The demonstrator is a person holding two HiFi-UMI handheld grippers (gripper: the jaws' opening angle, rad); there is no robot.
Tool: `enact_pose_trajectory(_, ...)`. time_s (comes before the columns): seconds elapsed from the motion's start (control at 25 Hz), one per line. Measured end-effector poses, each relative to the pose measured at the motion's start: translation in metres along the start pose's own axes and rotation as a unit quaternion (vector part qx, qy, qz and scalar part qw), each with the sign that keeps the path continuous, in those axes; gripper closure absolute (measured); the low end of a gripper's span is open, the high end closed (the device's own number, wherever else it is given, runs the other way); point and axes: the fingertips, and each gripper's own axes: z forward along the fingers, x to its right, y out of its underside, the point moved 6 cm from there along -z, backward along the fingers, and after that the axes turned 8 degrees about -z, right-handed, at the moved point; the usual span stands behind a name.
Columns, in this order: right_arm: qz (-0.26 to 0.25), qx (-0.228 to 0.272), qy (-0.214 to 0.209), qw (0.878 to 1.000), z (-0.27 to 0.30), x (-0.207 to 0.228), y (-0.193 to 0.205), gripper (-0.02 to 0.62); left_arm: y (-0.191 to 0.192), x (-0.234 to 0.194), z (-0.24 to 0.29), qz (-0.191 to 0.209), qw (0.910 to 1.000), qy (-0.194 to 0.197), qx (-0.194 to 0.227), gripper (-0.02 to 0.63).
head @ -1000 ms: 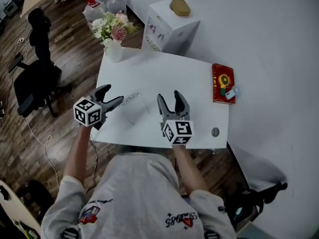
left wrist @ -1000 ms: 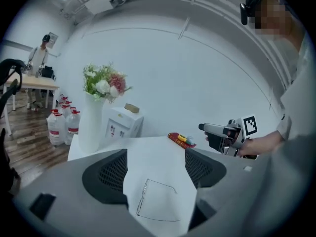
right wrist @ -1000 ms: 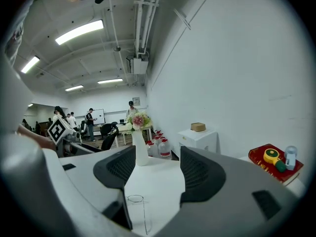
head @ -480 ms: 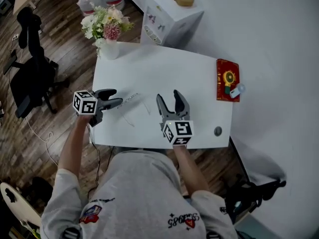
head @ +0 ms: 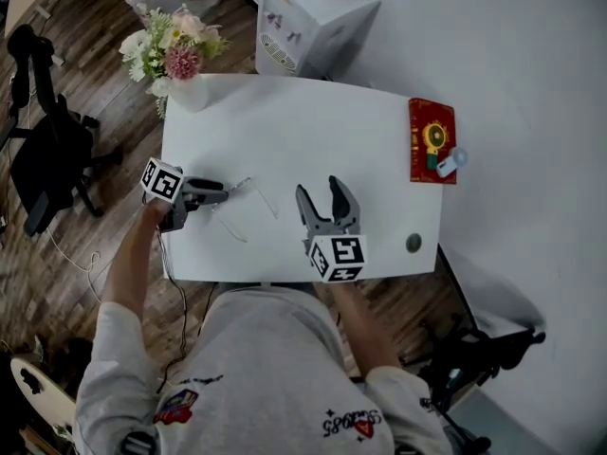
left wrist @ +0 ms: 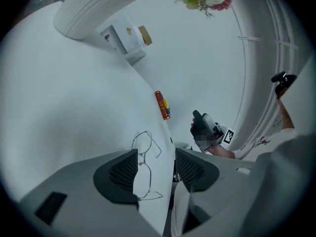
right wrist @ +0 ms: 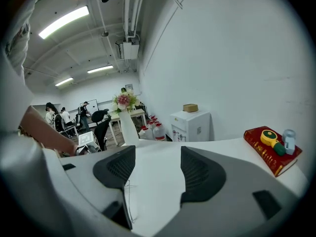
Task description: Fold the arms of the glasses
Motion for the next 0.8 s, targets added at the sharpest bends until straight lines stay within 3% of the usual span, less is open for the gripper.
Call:
enact_pose_trajectory(0.08, 0.005, -0.006, 0.004, 1.000, -0.001, 0.005, 0.005, 0.322, -0.005, -0.008, 0.005, -0.010, 0.9999, 0.008, -0.010, 0.373)
enact_pose_trajectory(0.2, 0.010, -0.013, 0.009, 1.000, -0.002, 0.011, 0.013, 0.322, -0.015, -0.013, 0.012, 0.003, 0.9992, 0.013, -0.038, 0.430)
enact_pose_trajectory(0.48, 0.022, -0.022, 0.017, 0.999, -0.007, 0.021, 0.028, 0.322, -0.008, -0.026, 0.031, -0.053, 0.9937, 0.008, -0.099, 0.477)
enact_pose_trajectory(0.8, 0.028, -0.018, 0.022, 0.999, -0.015, 0.028, 0.032, 0.324, -0.007, -0.023, 0.042, -0.043, 0.9910, -0.012, -0.126, 0.549)
